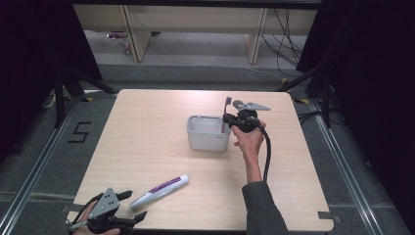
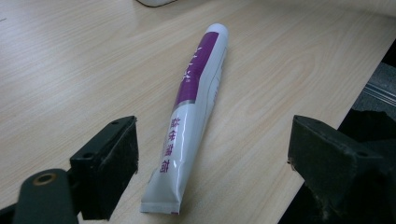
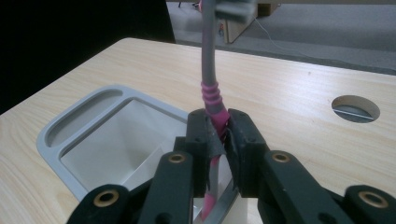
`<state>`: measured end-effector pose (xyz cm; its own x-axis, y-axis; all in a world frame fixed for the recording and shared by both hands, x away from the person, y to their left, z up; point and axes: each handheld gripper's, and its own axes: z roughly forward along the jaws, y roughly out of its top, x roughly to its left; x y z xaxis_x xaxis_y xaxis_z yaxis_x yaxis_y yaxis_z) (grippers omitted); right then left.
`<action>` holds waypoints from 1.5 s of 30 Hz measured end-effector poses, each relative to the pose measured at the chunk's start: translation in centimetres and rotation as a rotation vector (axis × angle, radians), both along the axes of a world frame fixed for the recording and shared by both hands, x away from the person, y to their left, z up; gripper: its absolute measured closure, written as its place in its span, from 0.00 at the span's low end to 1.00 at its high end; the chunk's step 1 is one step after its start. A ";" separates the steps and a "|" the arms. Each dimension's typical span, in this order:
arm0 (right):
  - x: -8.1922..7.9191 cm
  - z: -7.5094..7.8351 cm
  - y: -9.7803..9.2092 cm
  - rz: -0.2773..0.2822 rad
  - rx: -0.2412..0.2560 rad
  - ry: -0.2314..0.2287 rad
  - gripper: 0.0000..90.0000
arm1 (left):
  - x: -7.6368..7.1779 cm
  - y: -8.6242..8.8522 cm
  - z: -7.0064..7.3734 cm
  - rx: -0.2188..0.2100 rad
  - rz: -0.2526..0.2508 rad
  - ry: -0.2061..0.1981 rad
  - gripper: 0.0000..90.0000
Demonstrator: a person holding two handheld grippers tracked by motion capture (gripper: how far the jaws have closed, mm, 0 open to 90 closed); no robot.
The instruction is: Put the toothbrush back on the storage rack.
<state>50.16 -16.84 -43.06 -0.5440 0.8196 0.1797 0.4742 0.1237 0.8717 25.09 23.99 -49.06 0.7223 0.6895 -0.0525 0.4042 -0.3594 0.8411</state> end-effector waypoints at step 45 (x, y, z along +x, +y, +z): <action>-9.1 2.4 -5.2 0.040 -0.037 0.039 0.35 | 0.1 0.0 -0.2 0.011 0.011 0.006 0.17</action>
<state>41.02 -22.05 -40.71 -0.5699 0.8037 0.1711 0.5015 0.1753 0.8472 25.16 23.97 -49.22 0.7146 0.6978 -0.0493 0.4135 -0.3646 0.8343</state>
